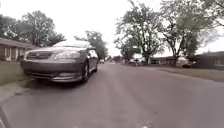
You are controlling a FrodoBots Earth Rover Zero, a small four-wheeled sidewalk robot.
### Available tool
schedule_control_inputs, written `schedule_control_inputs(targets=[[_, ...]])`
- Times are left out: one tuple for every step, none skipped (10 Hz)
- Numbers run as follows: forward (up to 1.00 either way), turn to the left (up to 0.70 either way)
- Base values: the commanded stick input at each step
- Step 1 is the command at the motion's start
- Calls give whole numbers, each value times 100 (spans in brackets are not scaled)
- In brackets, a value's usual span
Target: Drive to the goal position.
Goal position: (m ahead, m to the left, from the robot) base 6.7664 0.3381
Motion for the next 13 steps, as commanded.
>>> schedule_control_inputs(targets=[[70,-3],[70,-3],[70,-3],[70,-3],[70,-3],[70,-3],[70,-3],[70,-3],[70,-3],[70,-3],[70,-3],[70,-3],[70,-3]])
